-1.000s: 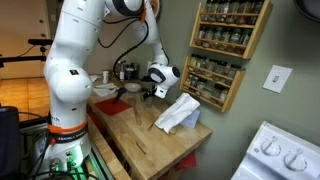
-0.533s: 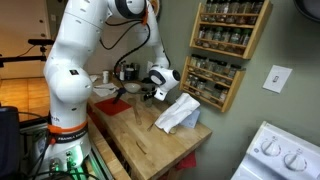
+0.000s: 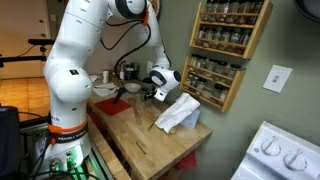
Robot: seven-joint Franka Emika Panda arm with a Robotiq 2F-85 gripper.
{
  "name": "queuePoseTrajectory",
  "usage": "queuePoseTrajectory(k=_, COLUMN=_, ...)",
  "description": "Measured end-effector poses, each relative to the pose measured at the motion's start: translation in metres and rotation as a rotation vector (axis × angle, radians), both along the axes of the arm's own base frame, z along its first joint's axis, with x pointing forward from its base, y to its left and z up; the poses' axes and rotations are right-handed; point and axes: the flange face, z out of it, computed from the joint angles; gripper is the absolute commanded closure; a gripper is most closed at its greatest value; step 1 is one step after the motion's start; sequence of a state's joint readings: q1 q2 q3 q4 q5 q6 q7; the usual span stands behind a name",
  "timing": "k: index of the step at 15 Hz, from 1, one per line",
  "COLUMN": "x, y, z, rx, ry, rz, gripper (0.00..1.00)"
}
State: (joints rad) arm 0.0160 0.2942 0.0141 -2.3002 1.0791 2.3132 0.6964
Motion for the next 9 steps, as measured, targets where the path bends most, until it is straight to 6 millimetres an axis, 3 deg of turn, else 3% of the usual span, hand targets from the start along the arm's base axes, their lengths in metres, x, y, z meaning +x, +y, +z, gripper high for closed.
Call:
queuePoseTrajectory(k=4, x=0.006, y=0.003, z=0.013, rx=-0.073, ry=0.062, rz=-0.002, gripper=0.72)
queuePoseTrajectory(k=9, x=0.016, y=0.018, z=0.049, rx=-0.260, ry=0.120, rz=-0.004, gripper=0.72)
